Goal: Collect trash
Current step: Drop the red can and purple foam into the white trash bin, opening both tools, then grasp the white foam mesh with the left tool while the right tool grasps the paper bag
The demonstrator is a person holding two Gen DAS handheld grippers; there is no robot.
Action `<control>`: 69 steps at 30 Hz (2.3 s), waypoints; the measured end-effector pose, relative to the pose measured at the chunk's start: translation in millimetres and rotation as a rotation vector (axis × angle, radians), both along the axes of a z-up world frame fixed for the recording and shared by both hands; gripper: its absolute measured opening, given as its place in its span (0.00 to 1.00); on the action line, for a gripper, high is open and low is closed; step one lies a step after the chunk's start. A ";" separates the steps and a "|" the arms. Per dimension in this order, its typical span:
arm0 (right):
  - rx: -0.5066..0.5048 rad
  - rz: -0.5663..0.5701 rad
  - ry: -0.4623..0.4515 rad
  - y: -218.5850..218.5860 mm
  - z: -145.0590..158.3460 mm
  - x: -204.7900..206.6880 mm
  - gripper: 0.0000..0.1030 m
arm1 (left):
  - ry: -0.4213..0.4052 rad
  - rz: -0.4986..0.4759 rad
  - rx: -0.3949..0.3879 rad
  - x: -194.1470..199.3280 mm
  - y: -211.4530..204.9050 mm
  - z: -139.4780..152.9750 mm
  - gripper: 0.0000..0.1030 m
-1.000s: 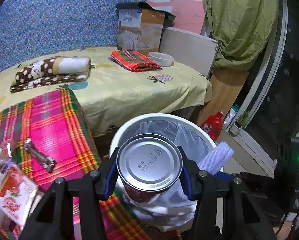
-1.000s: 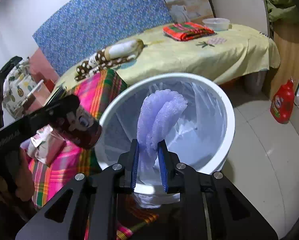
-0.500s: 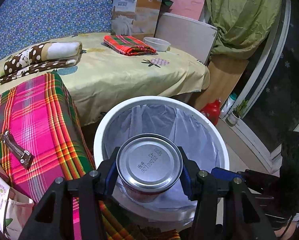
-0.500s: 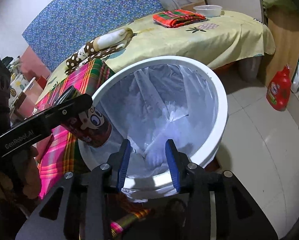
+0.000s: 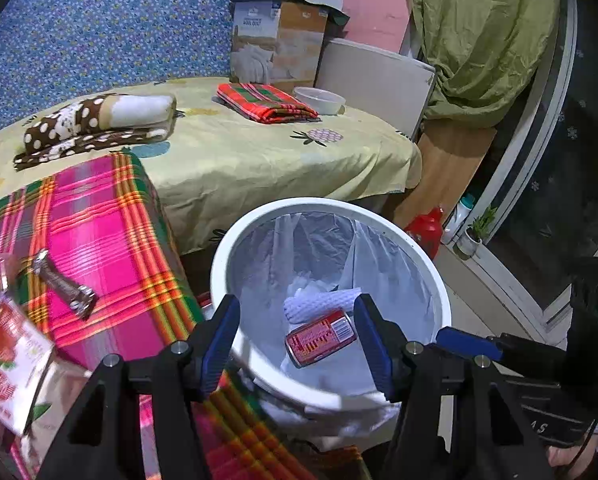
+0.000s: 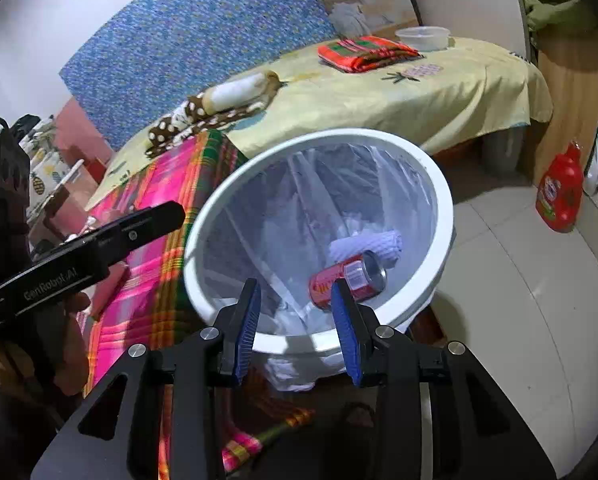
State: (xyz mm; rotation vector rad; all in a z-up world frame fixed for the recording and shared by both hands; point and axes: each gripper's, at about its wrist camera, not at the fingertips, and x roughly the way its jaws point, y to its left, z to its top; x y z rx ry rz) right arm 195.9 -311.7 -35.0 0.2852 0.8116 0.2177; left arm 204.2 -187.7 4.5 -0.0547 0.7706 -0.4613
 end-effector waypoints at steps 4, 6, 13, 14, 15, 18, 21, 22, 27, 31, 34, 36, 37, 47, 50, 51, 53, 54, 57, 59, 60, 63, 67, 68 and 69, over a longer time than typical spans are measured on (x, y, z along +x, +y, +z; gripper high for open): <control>0.003 0.018 -0.034 8.4 6.0 -7.3 0.38 | -0.012 0.031 -0.008 -15.8 14.9 4.2 0.59; 0.002 0.024 -0.044 13.0 8.2 -10.1 0.38 | -0.017 0.046 -0.010 -25.7 24.3 5.5 0.59; 0.048 0.100 -0.059 38.3 12.3 -16.0 0.38 | -0.021 0.119 -0.007 -54.7 58.1 7.3 0.59; 0.055 0.108 -0.060 41.1 12.6 -16.9 0.38 | -0.023 0.131 -0.003 -59.1 63.5 6.4 0.60; 0.067 0.126 -0.063 46.5 12.7 -17.8 0.38 | -0.021 0.145 0.002 -63.4 69.1 4.9 0.59; 0.079 0.153 -0.064 57.8 13.3 -19.7 0.38 | -0.014 0.181 0.002 -74.4 86.9 0.2 0.59; 0.088 0.178 -0.056 71.4 12.7 -20.3 0.38 | -0.012 0.223 0.009 -84.5 104.7 -4.0 0.59; 0.096 0.191 -0.052 76.2 12.4 -19.4 0.38 | -0.011 0.236 0.009 -87.3 111.5 -5.4 0.59; 0.121 0.246 -0.032 99.3 11.6 -17.5 0.38 | -0.011 0.310 0.015 -99.5 141.3 -8.8 0.59; 0.122 0.289 -0.020 119.2 11.1 -17.4 0.38 | -0.014 0.365 0.026 -107.5 160.8 -11.9 0.59; 0.122 0.316 -0.011 132.4 10.4 -15.1 0.38 | -0.016 0.405 0.028 -111.4 176.4 -14.0 0.59; 0.126 0.328 -0.004 137.7 9.5 -12.8 0.38 | -0.021 0.432 0.031 -113.6 187.4 -14.4 0.59; 0.127 0.334 -0.002 141.2 9.4 -11.0 0.38 | -0.023 0.447 0.036 -113.5 192.3 -14.1 0.59; 0.156 0.350 0.007 157.6 7.3 5.9 0.60 | -0.036 0.564 0.049 -100.5 236.1 -9.3 0.60; 0.163 0.342 0.028 162.0 3.4 13.5 0.60 | -0.042 0.568 0.051 -90.9 241.6 -7.6 0.60; 0.167 0.341 0.032 162.6 2.3 14.6 0.60 | -0.045 0.568 0.051 -87.8 241.8 -6.8 0.60; 0.180 0.335 0.046 163.8 -1.0 19.7 0.60 | -0.048 0.570 0.049 -80.8 241.7 -5.3 0.60; 0.189 0.331 0.052 163.7 -2.4 21.5 0.60 | -0.048 0.570 0.048 -77.3 241.8 -5.2 0.60; 0.215 0.315 0.062 161.8 -4.5 25.9 0.60 | -0.053 0.572 0.048 -69.3 241.3 -3.6 0.60; 0.235 0.294 0.067 160.0 -5.9 29.0 0.60 | -0.054 0.577 0.045 -64.2 242.3 -3.2 0.60; 0.245 0.283 0.073 159.2 -7.0 31.2 0.60 | -0.052 0.579 0.045 -61.5 243.0 -3.3 0.60; 0.272 0.261 0.093 156.9 -10.7 38.0 0.60 | -0.040 0.586 0.049 -54.1 244.6 -7.3 0.60; 0.297 0.255 0.131 158.1 -19.1 41.2 0.54 | -0.005 0.583 0.036 -51.2 247.9 -17.9 0.59; 0.301 0.256 0.136 157.8 -19.8 41.4 0.48 | 0.002 0.578 0.030 -52.0 248.4 -20.2 0.57; 0.310 0.257 0.142 157.1 -21.0 41.0 0.44 | 0.007 0.573 0.029 -53.0 248.8 -22.4 0.52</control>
